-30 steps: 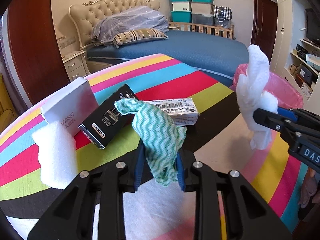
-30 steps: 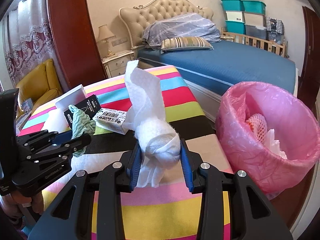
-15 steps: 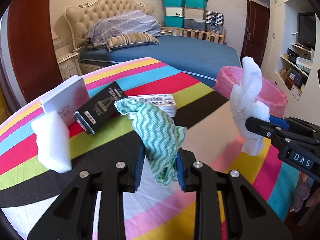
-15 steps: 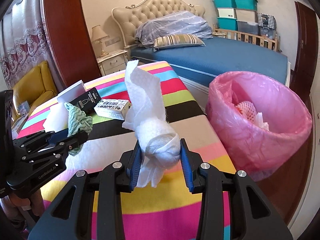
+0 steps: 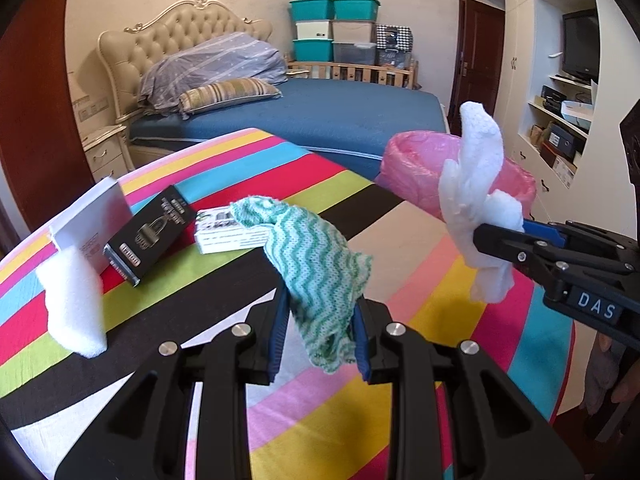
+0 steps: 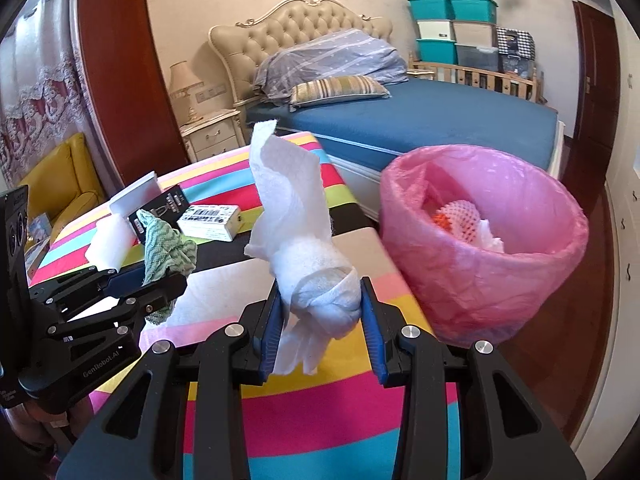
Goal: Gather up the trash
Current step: 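Lift and carry the cloth and tissue with both tools over the wastebasket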
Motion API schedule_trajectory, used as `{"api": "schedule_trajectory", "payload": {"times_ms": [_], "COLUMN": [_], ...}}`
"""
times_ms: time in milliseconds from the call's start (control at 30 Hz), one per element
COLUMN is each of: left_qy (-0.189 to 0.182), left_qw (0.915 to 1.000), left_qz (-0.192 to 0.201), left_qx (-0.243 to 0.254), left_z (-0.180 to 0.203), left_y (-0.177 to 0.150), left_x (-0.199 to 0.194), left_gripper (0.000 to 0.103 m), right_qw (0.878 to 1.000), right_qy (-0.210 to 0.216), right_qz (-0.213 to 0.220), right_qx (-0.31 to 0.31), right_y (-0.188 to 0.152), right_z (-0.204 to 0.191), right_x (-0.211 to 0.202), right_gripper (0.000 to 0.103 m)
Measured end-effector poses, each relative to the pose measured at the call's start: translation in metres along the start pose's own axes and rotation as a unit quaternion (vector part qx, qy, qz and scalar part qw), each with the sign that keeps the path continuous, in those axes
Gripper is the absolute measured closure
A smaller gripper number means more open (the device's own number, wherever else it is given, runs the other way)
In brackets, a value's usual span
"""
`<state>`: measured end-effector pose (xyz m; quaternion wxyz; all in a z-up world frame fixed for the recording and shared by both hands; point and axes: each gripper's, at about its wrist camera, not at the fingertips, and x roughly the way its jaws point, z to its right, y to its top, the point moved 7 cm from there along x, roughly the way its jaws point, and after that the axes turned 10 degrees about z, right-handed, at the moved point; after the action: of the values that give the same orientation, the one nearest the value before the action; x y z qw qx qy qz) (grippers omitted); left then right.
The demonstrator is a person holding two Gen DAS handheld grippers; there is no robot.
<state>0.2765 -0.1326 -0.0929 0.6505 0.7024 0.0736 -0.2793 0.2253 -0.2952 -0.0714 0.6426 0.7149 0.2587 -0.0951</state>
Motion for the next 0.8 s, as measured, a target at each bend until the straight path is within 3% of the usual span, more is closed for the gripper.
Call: {"api": "schedule_trajectory", "payload": {"times_ms": [367,800], "left_qy": [-0.034,-0.105], "left_qw": [0.9991,0.9914], "left_qz": [0.017,0.051], "left_qx": [0.018,0.059], "left_z": [0.02,0.084], "left_y": [0.025,0.073], "left_x": [0.014,0.04], "left_gripper": [0.075,0.074], "right_qw": [0.999,0.992], "right_qy": [-0.048,-0.112], "right_qz": [0.019,0.049], "right_qx": [0.015,0.023], "right_y": [0.014,0.035], "right_z": [0.041,0.101], "right_x": [-0.012,-0.02], "right_gripper": [0.067,0.066]}}
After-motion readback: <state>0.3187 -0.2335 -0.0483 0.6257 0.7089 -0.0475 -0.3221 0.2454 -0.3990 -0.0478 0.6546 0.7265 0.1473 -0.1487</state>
